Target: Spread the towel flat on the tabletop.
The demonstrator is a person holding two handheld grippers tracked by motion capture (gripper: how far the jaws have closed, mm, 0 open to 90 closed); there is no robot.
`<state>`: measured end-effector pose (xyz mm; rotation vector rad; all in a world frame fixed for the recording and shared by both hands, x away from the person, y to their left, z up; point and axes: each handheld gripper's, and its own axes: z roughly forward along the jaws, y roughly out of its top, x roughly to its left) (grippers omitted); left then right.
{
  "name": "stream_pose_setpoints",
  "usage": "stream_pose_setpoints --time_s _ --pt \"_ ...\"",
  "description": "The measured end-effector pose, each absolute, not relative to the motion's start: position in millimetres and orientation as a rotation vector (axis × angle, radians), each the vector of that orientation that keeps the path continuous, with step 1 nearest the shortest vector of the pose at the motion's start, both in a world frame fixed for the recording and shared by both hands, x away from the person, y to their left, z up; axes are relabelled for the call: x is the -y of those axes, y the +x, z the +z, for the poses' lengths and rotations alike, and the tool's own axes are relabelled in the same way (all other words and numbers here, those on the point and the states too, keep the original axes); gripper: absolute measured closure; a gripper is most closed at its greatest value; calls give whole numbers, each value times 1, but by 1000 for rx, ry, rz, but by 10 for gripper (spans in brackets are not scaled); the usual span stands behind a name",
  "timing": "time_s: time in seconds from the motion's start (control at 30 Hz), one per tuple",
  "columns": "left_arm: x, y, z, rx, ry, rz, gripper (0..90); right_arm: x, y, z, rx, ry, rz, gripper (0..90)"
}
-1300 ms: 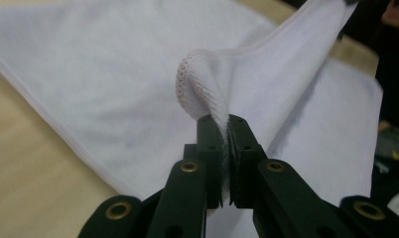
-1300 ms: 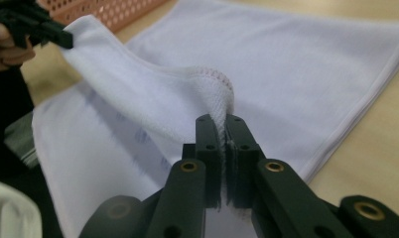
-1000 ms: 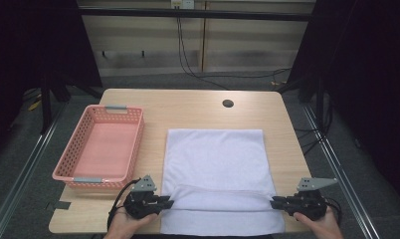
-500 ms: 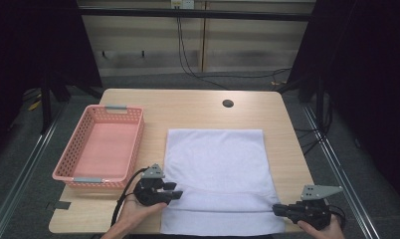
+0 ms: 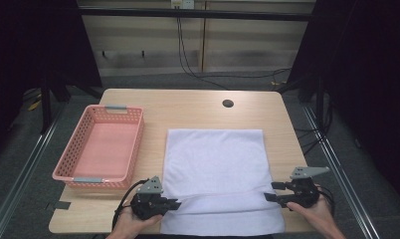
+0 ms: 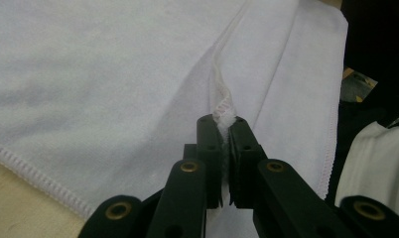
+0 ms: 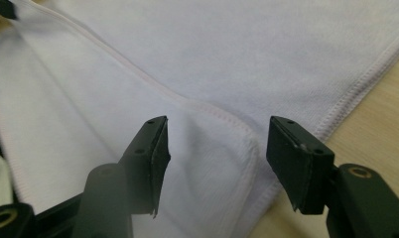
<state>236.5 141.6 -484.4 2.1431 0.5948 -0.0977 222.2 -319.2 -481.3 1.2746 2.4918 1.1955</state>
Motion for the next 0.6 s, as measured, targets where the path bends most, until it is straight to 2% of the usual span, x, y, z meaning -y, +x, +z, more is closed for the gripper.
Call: stream_pose_setpoints --time_s 0.03,0.07,0.1,0.13,0.17,0.23,0.37,0.4,0.43,0.47,0.5,0.53,0.6 --pt "-142 237 -484 -595 2140 -101 861 317 227 -486 -2501 1294 1173 444" --pt "-143 237 -484 -597 2138 -101 861 314 231 -490 -2524 1288 1172 501" --pt "-143 237 -484 -597 2138 -101 861 314 231 -490 -2524 1288 1172 501" --pt "-143 237 -484 -596 2135 -99 861 310 233 -494 -2547 1260 1135 710" --pt "-145 234 -483 -590 2133 -102 861 311 231 -492 -2563 1253 1169 798" --pt "-146 231 -482 -588 2134 -104 861 313 223 -486 -2540 1244 1235 842" --pt "-150 220 -482 -581 2146 -151 858 316 203 -479 -2548 1198 1270 842" --pt "-151 214 -482 -569 2162 -159 852 316 188 -476 -2569 1181 1270 803" --pt "-151 214 -482 -569 2162 -159 845 316 188 -476 -2569 1181 1270 803" --pt "-152 212 -481 -565 2165 -171 842 317 175 -475 -2590 1167 1278 757" --pt "-153 209 -481 -553 2180 -177 842 317 175 -475 -2590 1167 1278 757" --pt "-153 207 -480 -539 2192 -190 838 320 164 -475 -2605 1161 1291 702" --pt "-155 204 -478 -525 2191 -206 824 321 160 -475 -2609 1163 1292 681"
